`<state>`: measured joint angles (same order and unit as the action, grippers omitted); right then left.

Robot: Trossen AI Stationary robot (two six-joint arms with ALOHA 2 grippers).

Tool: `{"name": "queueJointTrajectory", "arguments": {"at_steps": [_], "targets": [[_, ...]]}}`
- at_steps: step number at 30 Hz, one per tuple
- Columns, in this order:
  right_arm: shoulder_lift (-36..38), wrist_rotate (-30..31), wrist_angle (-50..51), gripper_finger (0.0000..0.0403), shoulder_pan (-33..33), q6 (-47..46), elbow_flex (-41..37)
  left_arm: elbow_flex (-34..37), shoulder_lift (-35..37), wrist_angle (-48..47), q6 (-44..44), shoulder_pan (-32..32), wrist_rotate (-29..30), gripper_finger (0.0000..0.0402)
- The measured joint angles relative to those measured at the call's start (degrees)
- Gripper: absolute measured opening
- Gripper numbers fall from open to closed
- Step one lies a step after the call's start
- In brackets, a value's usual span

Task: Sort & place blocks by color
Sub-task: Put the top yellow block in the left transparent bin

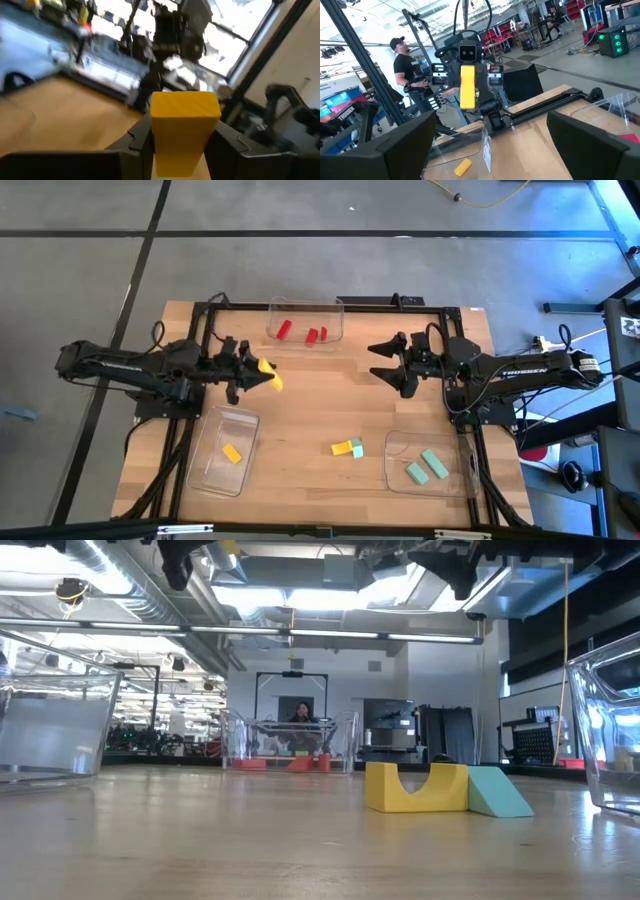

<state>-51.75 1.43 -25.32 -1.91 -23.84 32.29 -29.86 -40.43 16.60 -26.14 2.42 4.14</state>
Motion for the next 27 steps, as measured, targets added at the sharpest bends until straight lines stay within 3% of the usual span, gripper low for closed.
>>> {"name": "queueJointTrajectory", "arguments": {"at_steps": [3, 6, 13, 20, 27], "targets": [[0.0, 0.0, 0.1, 0.0381, 0.0, 0.0, 0.0, -4.7, -0.1, -12.0, -4.0, 2.3, -2.9, 0.0118], [0.0, 0.0, 0.7, 0.0381, 0.0, 0.0, 0.0, -11.8, -1.9, -30.3, -6.8, 7.3, -3.0, 0.0118], [0.0, 0.0, 2.3, 0.0381, 0.0, 0.1, 0.0, -25.6, -12.0, -64.0, -18.9, 25.3, 1.0, 0.0118], [0.0, 0.0, 4.6, 0.0381, 0.0, -0.1, 0.0, -27.6, -26.1, -73.0, -19.9, 42.2, -0.9, 0.0118], [0.0, 0.3, 4.6, 0.0381, 0.0, -0.1, 0.0, -24.8, -36.8, -70.6, -12.6, 45.7, 0.1, 0.0118]]}}
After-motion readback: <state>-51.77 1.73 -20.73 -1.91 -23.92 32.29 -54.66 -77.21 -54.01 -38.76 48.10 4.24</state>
